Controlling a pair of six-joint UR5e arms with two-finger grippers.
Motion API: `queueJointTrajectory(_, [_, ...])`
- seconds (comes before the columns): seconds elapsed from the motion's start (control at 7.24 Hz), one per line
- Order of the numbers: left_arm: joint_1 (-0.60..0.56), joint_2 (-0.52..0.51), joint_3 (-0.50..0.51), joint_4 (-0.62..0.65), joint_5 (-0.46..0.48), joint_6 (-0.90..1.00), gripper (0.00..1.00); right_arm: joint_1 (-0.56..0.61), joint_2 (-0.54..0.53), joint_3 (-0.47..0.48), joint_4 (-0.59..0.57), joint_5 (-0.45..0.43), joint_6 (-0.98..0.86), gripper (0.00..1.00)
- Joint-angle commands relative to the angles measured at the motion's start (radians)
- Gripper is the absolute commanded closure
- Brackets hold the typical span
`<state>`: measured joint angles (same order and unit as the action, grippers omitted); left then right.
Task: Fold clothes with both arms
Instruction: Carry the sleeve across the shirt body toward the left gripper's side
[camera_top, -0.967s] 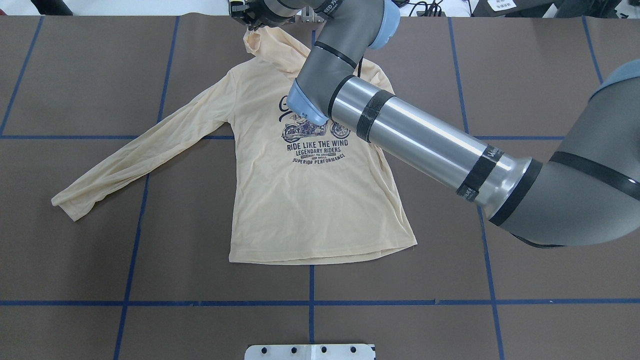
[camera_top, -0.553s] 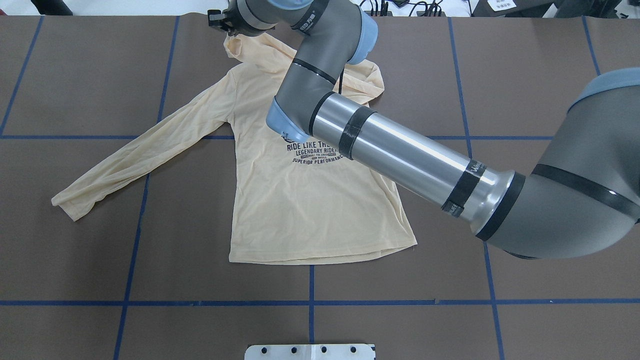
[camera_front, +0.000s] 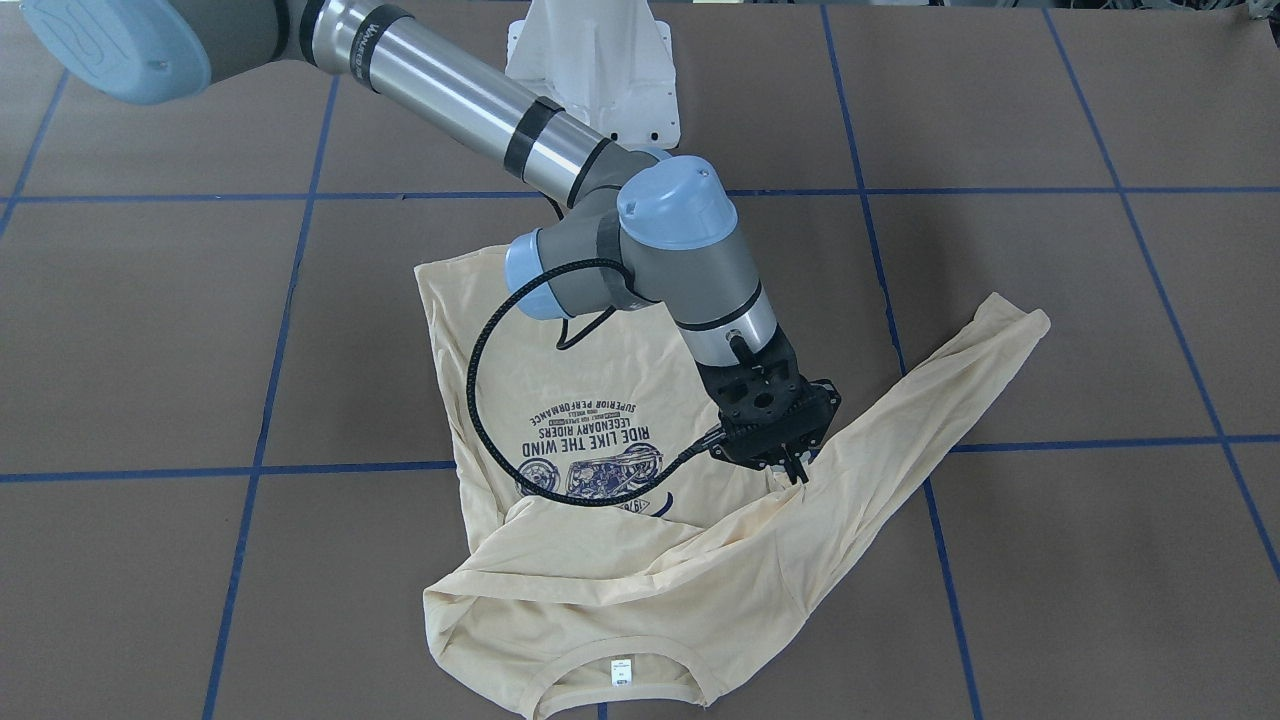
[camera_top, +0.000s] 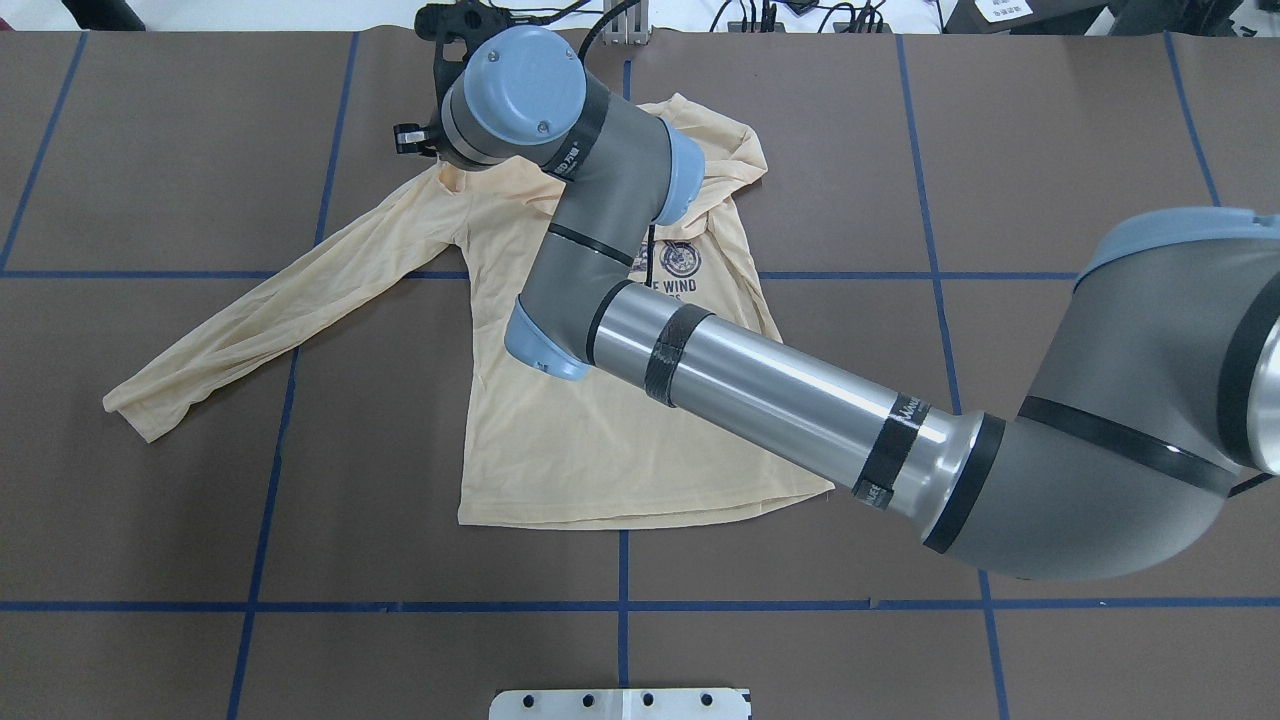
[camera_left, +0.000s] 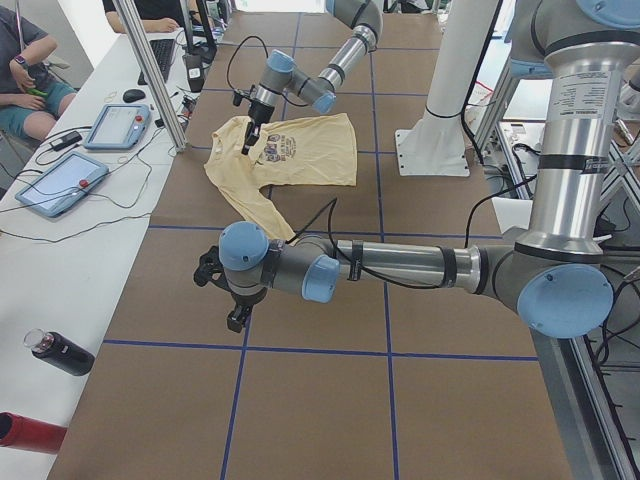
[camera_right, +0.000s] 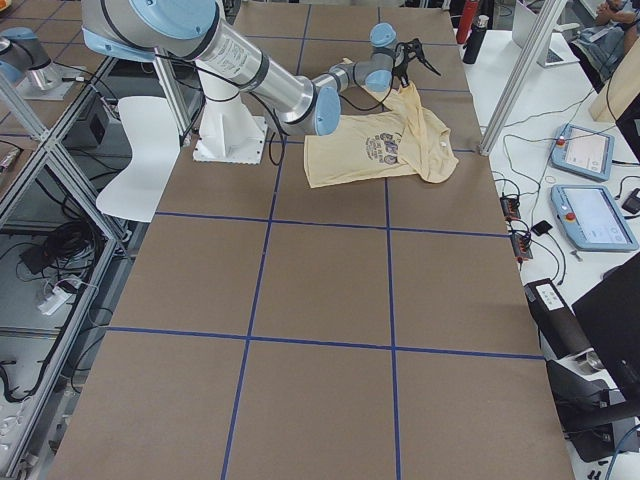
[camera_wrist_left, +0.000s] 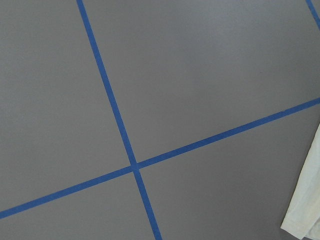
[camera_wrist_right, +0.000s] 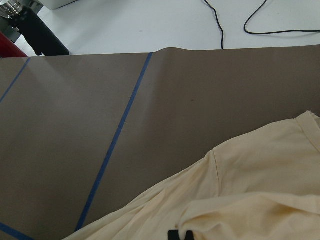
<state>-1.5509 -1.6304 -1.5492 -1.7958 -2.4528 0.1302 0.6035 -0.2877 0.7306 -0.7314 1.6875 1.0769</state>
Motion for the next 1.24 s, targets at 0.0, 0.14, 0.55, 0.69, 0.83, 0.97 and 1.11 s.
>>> queueJointTrajectory(0.0, [0.000, -0.002, 0.008, -0.001, 0.000, 0.000, 0.00, -0.030, -0.002, -0.022, 0.000, -0.046, 0.000, 1.00])
queueJointTrajectory(0.14, [0.000, -0.003, 0.008, -0.001, 0.000, 0.000, 0.00, -0.034, -0.001, -0.022, -0.002, -0.051, 0.000, 0.83])
queueJointTrajectory(0.55, [0.000, -0.003, 0.006, -0.001, 0.000, 0.000, 0.00, -0.034, 0.024, -0.022, -0.003, -0.063, 0.082, 0.02])
queueJointTrajectory(0.69, [0.000, -0.003, 0.008, -0.002, 0.000, 0.000, 0.00, -0.034, 0.025, -0.022, -0.003, -0.063, 0.112, 0.02])
queueJointTrajectory(0.83, [0.000, -0.003, 0.008, -0.013, 0.000, -0.001, 0.00, -0.034, 0.025, -0.022, -0.003, -0.063, 0.118, 0.02])
queueJointTrajectory(0.97, [0.000, -0.003, 0.008, -0.013, 0.000, -0.001, 0.00, -0.042, 0.007, -0.020, -0.005, -0.057, 0.121, 0.02])
queueJointTrajectory(1.11, [0.000, -0.003, 0.008, -0.013, 0.000, -0.001, 0.00, -0.044, -0.004, -0.017, -0.006, -0.057, 0.124, 0.02])
